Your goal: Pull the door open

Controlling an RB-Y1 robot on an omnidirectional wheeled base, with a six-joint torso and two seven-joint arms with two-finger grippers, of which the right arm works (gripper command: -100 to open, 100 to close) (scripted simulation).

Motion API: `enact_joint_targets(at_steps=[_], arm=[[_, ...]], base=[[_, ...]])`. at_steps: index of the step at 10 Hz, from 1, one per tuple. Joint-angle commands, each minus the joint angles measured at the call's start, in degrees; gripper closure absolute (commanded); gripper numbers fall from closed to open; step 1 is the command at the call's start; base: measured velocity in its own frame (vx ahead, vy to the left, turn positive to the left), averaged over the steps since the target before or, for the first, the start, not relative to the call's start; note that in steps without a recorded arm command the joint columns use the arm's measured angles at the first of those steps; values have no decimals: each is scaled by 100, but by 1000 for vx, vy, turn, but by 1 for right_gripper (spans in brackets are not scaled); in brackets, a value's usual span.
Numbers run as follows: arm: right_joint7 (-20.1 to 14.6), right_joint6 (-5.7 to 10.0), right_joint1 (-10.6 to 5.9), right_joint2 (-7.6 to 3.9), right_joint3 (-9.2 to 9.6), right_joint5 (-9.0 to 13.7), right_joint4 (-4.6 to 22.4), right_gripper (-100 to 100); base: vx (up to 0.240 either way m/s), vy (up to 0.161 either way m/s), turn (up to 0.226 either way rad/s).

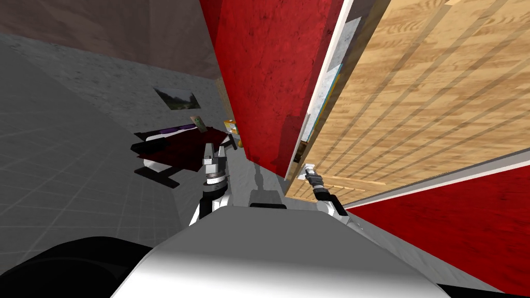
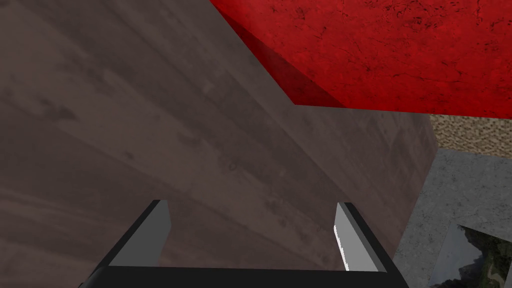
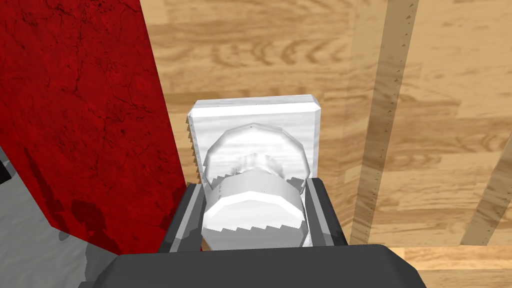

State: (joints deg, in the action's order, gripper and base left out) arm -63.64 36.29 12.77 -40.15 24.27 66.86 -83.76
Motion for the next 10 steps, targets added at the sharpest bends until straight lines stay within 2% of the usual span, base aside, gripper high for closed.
enact_joint_targets(at_steps=[1, 2, 3, 4, 5, 10], arm=[[-79, 18, 15, -48, 99, -49, -44, 100], [-41, 19, 18, -35, 54, -31, -23, 100], [-182, 156, 166, -190, 259, -203, -165, 100], [-241, 221, 226, -260, 341, -279, -232, 100], [-377, 372, 363, -421, 531, -453, -385, 100], [-732, 766, 724, -843, 1028, -909, -786, 100]], base=[[-206, -62, 99], [-84, -23, 16], [-23, -23, -96], [-17, -24, -109], [-28, -43, -111], [-55, -74, -46]])
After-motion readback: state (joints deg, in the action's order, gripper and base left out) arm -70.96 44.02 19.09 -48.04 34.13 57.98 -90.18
